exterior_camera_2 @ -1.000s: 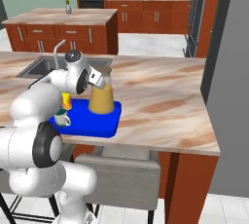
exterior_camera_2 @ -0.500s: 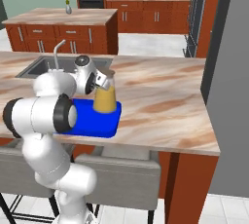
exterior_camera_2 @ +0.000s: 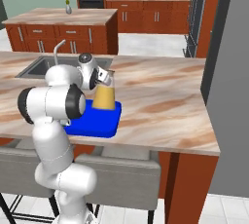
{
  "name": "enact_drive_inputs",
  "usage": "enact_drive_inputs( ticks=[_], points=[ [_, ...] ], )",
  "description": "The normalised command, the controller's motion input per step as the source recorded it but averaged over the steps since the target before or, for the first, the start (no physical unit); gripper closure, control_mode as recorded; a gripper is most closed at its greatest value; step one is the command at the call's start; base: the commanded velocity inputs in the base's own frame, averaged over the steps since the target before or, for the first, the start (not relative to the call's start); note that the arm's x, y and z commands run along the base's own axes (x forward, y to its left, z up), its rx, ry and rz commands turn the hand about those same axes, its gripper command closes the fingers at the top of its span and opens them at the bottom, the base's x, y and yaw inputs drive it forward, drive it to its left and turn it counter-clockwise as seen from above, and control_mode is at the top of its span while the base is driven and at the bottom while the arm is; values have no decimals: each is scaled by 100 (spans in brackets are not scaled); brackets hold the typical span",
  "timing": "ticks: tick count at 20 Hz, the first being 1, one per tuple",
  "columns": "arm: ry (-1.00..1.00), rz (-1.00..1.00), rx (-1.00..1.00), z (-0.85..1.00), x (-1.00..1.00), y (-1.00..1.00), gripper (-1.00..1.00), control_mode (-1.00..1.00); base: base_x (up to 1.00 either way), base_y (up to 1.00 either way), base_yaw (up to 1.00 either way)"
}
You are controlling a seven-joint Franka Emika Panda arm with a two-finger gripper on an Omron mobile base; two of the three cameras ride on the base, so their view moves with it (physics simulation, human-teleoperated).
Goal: There is a tray on the dining counter. Grab the cup, mug, and pitcher and place them on the tray. The pitcher may be placed next to the tray if it cannot fit the tray.
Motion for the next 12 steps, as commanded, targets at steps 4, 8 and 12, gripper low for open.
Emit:
enact_drive_inputs(
  ticks=[4, 8, 12],
  points=[
    [-2, 0, 0, -1, 0, 0, 100, -100, 0, 0, 0],
    [-15, 0, 0, 0, -26, 0, 100, -100, 0, 0, 0],
    [-17, 0, -1, 0, -32, 0, 100, -100, 0, 0, 0]
  ],
)
